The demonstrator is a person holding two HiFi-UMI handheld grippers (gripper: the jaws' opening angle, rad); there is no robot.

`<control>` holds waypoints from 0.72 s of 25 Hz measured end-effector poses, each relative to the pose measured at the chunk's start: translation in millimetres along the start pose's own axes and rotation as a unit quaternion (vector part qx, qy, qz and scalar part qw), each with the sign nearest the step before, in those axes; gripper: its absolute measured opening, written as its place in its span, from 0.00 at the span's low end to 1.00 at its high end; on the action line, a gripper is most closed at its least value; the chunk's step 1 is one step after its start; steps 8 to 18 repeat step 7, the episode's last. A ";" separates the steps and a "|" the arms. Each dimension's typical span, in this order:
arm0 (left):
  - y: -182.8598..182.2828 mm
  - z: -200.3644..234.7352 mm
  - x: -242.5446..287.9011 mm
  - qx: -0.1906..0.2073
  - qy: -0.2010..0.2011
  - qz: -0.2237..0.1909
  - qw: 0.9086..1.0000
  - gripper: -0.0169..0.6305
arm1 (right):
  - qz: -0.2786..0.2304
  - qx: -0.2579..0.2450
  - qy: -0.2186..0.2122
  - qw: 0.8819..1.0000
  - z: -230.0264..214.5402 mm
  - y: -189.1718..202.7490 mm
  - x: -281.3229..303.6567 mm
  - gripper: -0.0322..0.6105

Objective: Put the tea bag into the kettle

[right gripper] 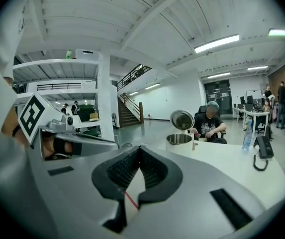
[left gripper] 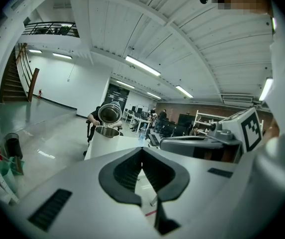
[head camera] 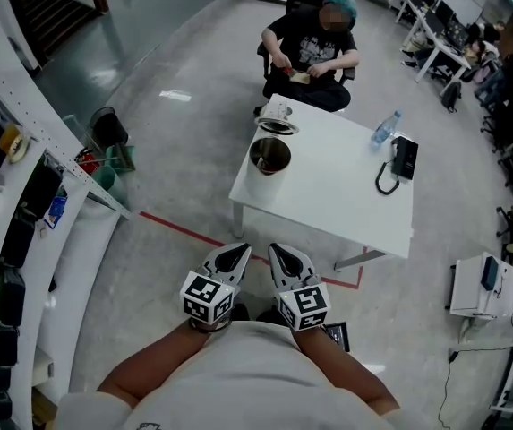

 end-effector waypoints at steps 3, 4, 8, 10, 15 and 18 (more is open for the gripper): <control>3.8 -0.6 -0.6 -0.001 0.001 0.003 1.000 0.04 | 0.000 0.001 0.002 1.000 -0.1 2.7 -1.4 0.07; 5.1 -0.7 -0.8 -0.003 0.001 0.005 1.000 0.04 | 0.000 0.002 0.002 1.000 -0.2 3.6 -1.6 0.07; 8.2 -1.5 -1.3 -0.005 0.002 0.008 1.000 0.04 | 0.000 0.004 0.002 1.000 -0.5 5.0 -2.4 0.07; 8.2 -1.5 -1.3 -0.005 0.002 0.008 1.000 0.04 | 0.000 0.004 0.002 1.000 -0.5 5.0 -2.4 0.07; 8.2 -1.5 -1.3 -0.005 0.002 0.008 1.000 0.04 | 0.000 0.004 0.002 1.000 -0.5 5.0 -2.4 0.07; 8.2 -1.5 -1.3 -0.005 0.002 0.008 1.000 0.04 | 0.000 0.004 0.002 1.000 -0.5 5.0 -2.4 0.07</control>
Point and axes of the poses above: the fingertips, and each gripper's own axes: x forward along the fingers, z to its left, y out of its underside, the point moved 9 cm from there along -x, backward along the fingers, and after that the axes turned 3 degrees about z, right-handed, at the moved point
